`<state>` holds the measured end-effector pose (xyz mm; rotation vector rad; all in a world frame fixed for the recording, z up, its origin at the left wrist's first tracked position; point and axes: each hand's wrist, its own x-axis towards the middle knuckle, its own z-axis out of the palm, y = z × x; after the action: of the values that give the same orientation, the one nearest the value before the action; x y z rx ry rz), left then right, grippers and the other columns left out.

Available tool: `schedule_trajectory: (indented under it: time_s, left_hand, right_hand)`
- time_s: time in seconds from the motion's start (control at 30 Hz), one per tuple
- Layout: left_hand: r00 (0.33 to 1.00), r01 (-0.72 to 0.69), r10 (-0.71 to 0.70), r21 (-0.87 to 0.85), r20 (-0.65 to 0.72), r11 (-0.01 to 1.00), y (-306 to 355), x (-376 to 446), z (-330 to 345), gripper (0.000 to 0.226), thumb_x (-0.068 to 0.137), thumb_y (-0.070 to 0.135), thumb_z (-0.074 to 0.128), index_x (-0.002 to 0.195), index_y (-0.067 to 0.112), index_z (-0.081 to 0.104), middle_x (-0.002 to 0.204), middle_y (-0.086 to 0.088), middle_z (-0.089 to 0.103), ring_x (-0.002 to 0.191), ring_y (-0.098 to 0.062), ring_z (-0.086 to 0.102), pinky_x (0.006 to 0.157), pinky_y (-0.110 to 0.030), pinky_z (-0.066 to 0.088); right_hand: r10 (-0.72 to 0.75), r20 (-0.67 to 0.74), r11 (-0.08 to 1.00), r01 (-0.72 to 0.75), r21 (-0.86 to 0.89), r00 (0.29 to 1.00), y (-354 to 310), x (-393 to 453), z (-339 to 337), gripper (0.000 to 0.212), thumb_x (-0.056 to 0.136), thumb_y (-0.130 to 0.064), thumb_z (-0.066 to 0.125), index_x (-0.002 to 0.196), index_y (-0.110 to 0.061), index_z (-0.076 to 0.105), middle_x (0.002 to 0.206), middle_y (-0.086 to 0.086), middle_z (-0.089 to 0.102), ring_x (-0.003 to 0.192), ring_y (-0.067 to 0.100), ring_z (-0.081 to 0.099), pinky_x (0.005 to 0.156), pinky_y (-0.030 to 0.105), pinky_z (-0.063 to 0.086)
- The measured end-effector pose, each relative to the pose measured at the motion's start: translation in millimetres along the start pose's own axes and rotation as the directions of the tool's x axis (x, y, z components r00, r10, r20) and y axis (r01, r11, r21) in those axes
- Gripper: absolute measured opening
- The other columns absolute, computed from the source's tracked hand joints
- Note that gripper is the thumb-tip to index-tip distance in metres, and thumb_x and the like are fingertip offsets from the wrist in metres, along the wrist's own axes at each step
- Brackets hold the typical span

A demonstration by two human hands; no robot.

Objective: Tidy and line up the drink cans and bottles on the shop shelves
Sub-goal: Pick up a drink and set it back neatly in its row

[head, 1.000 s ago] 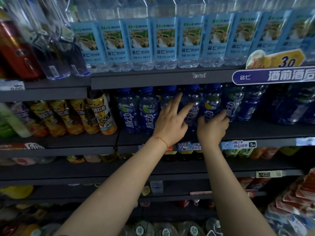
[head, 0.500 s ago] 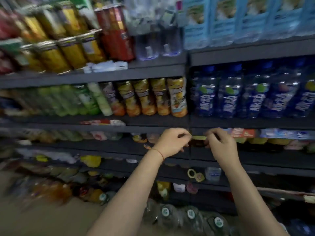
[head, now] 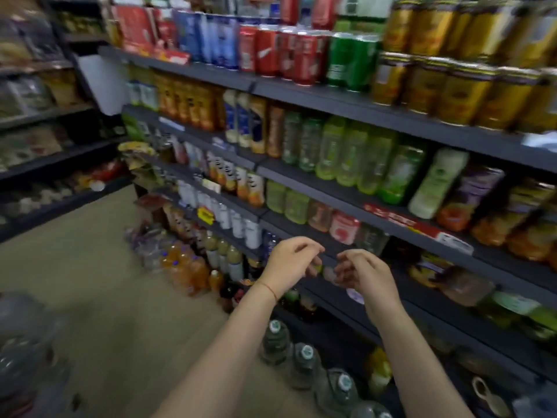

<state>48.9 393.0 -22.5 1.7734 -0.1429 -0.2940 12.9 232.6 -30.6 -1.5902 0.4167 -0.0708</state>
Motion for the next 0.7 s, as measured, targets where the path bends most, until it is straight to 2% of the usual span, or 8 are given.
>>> schedule_trajectory:
  time_s: [0.13, 0.23, 0.37, 0.47, 0.53, 0.63, 0.7]
  left_hand:
    - [0.993, 0.014, -0.021, -0.056, -0.113, 0.998, -31.0, 23.0, -92.0, 0.025, 0.098, 0.023, 0.054, 0.083, 0.023, 0.073, 0.077, 0.0, 0.072, 0.064, -0.015, 0.068, 0.054, -0.022, 0.047]
    - [0.979, 0.011, -0.029, -0.089, -0.204, 0.996, -52.6, 45.0, -152.1, 0.02, 0.096, 0.019, 0.059, 0.082, 0.017, 0.074, 0.075, -0.001, 0.072, 0.061, -0.013, 0.066, 0.053, -0.019, 0.046]
    - [0.958, 0.011, -0.029, -0.066, -0.286, 0.998, -74.7, 93.0, -239.7, 0.02, 0.093, 0.015, 0.066, 0.086, -0.002, 0.072, 0.066, -0.001, 0.067, 0.056, -0.008, 0.063, 0.056, -0.02, 0.048]
    - [0.945, 0.007, -0.004, 0.008, -0.328, 1.0, -82.9, 151.4, -314.1, 0.025, 0.092, 0.021, 0.067, 0.079, 0.0, 0.07, 0.067, -0.008, 0.067, 0.059, -0.01, 0.063, 0.058, -0.021, 0.049]
    - [0.939, 0.023, -0.005, 0.047, -0.345, 0.999, -80.3, 192.3, -365.2, 0.028, 0.093, 0.023, 0.067, 0.073, 0.004, 0.067, 0.066, -0.012, 0.068, 0.058, -0.012, 0.063, 0.057, -0.024, 0.049]
    - [0.928, 0.068, -0.032, 0.082, -0.371, 0.994, -70.8, 247.9, -443.1, 0.032, 0.096, 0.022, 0.062, 0.066, 0.012, 0.059, 0.056, 0.001, 0.063, 0.05, -0.007, 0.056, 0.053, -0.018, 0.044]
    - [0.916, 0.083, -0.046, 0.077, -0.399, 0.994, -68.5, 280.0, -491.7, 0.035, 0.097, 0.026, 0.06, 0.064, 0.016, 0.058, 0.058, 0.0, 0.065, 0.052, -0.011, 0.057, 0.053, -0.021, 0.045]
  right_hand:
    - [-0.013, 0.063, 0.998, 0.017, -0.054, 0.998, -10.4, 30.4, 94.7, 0.025, 0.101, -0.015, 0.05, 0.088, -0.007, 0.07, 0.071, 0.01, 0.067, 0.062, 0.02, 0.063, 0.054, 0.026, 0.049]
    - [-0.017, 0.116, 0.999, 0.022, -0.043, 0.993, -12.0, 67.5, 162.1, 0.024, 0.1, -0.014, 0.051, 0.088, -0.007, 0.07, 0.068, 0.008, 0.067, 0.061, 0.022, 0.063, 0.058, 0.032, 0.05]
    - [-0.014, 0.161, 1.0, 0.018, -0.021, 0.987, -11.5, 135.6, 260.9, 0.023, 0.1, -0.018, 0.053, 0.09, -0.009, 0.071, 0.073, 0.009, 0.069, 0.065, 0.023, 0.065, 0.063, 0.037, 0.051]
    - [-0.028, 0.192, 1.0, 0.026, 0.013, 0.981, -17.4, 196.7, 341.9, 0.025, 0.101, -0.022, 0.052, 0.088, -0.01, 0.071, 0.071, 0.007, 0.067, 0.062, 0.018, 0.064, 0.062, 0.033, 0.052]
    - [-0.028, 0.231, 0.999, 0.021, 0.033, 0.973, -31.3, 236.2, 396.4, 0.028, 0.101, -0.025, 0.053, 0.085, -0.012, 0.071, 0.072, 0.008, 0.067, 0.064, 0.02, 0.065, 0.065, 0.036, 0.053]
    - [-0.03, 0.281, 0.998, 0.015, 0.056, 0.959, -62.5, 289.3, 475.8, 0.03, 0.102, -0.026, 0.052, 0.082, -0.013, 0.07, 0.069, 0.008, 0.067, 0.068, 0.026, 0.063, 0.065, 0.04, 0.051]
    - [-0.057, 0.319, 0.998, 0.045, 0.044, 0.946, -83.6, 318.5, 524.4, 0.03, 0.102, -0.026, 0.052, 0.081, -0.014, 0.07, 0.067, 0.005, 0.067, 0.066, 0.025, 0.063, 0.065, 0.041, 0.051]
